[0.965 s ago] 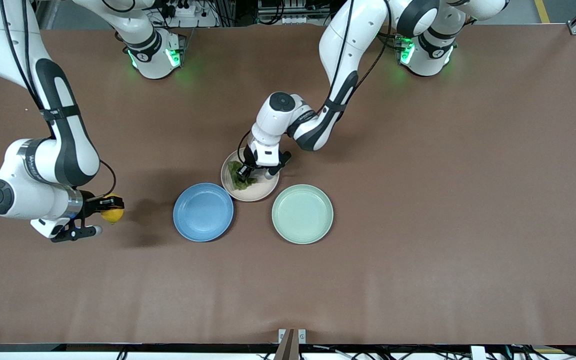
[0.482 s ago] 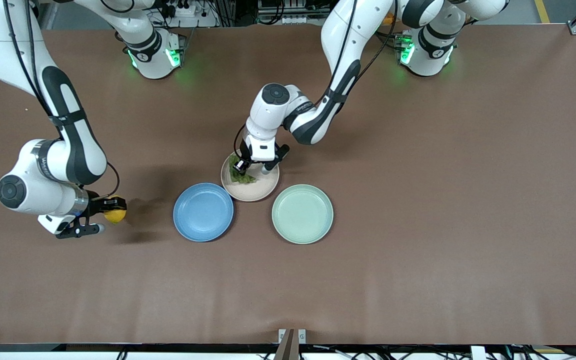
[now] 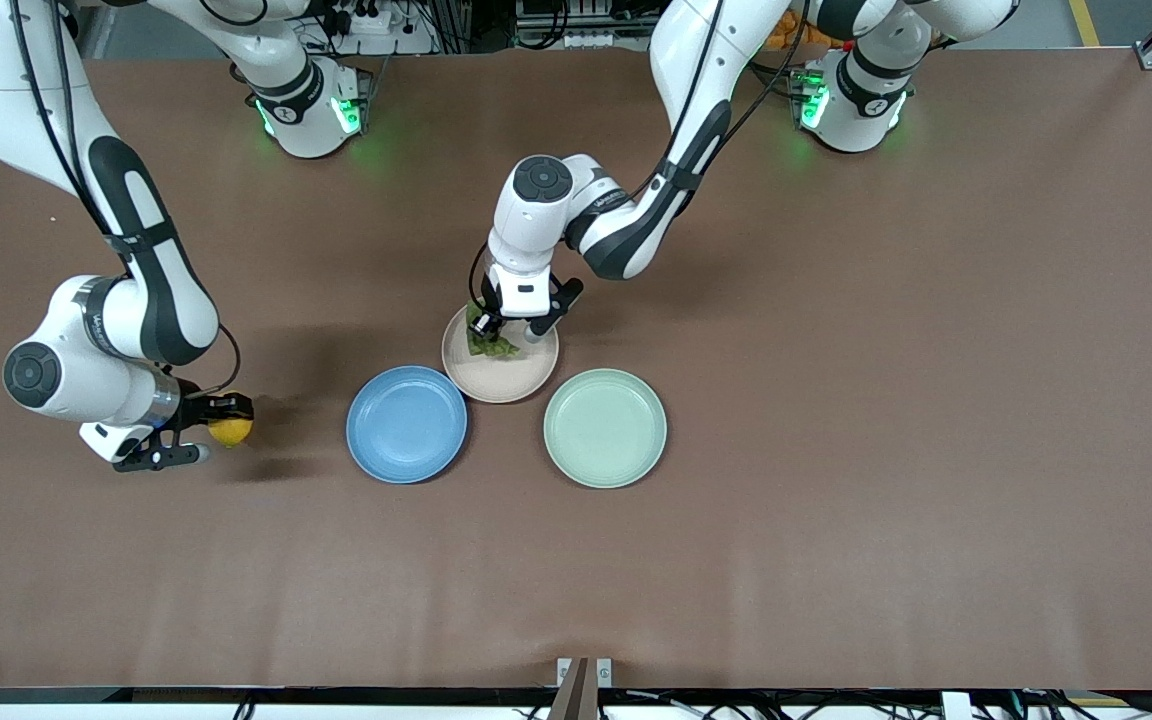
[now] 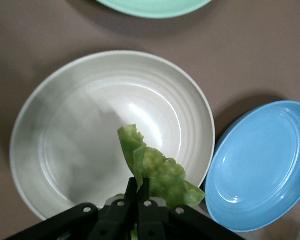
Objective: Pick lemon and lettuce from blue and beige plates
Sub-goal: 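Lift the lettuce with the left gripper and carry it past the green plate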
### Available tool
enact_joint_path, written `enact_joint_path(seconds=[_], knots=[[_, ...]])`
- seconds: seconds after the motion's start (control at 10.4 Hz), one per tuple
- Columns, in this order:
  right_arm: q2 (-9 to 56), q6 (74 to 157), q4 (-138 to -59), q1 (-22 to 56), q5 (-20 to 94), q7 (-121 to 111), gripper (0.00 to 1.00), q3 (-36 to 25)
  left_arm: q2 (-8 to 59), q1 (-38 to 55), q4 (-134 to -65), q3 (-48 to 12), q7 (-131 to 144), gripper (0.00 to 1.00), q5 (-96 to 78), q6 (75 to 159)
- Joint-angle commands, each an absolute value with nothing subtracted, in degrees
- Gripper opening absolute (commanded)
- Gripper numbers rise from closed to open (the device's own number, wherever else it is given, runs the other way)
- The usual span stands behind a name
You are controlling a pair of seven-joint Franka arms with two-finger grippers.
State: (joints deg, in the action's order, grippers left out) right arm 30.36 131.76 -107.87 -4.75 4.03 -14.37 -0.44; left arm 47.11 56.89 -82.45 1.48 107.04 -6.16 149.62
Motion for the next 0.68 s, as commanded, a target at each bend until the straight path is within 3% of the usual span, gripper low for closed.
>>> enact_joint_path(seconds=[0.0,0.39,0.58], knots=[[29.71,135.07,-110.65,-5.71,3.08,-13.63,0.18,0.09,42.55,55.55,-83.67,2.02,107.58,0.00,-5.45,143.37],[30.23,135.88,-110.83,-5.45,2.99,-13.19,0.18,-0.79,37.18,49.76,-83.76,2.11,105.03,0.00,1.62,131.34],[30.94,136.41,-110.74,-5.36,2.99,-12.83,0.18,-0.97,35.69,45.81,-83.85,2.02,104.68,0.00,3.86,129.38]])
